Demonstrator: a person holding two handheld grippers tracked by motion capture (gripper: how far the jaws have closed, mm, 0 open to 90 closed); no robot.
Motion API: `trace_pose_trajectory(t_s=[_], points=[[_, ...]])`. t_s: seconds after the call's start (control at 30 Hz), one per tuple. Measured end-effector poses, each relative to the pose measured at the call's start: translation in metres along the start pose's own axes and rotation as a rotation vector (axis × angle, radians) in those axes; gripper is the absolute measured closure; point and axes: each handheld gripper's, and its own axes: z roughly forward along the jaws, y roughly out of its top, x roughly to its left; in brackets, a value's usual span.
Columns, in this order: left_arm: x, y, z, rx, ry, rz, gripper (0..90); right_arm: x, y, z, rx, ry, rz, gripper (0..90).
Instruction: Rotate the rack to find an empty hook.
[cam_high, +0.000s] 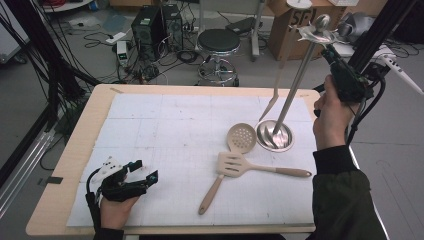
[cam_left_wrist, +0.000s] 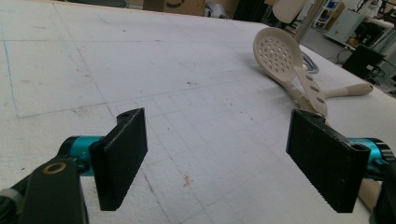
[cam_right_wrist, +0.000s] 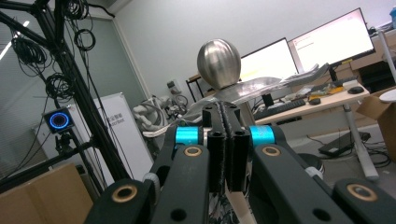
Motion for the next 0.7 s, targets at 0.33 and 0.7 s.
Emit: trace_pose_trajectory(t_s=[0.33,0.7], points=[[0.000,0.000,0.000,0.001,-0.001,0.000,21.1,0.017,-0.007,0.008,0.019,0.023,-0.033,89.6],[0.000,0.000,0.000,0.001,-0.003,0.005,21.1,0.021,-0.009,0.014,0.040,0.036,-0.044,89.5]])
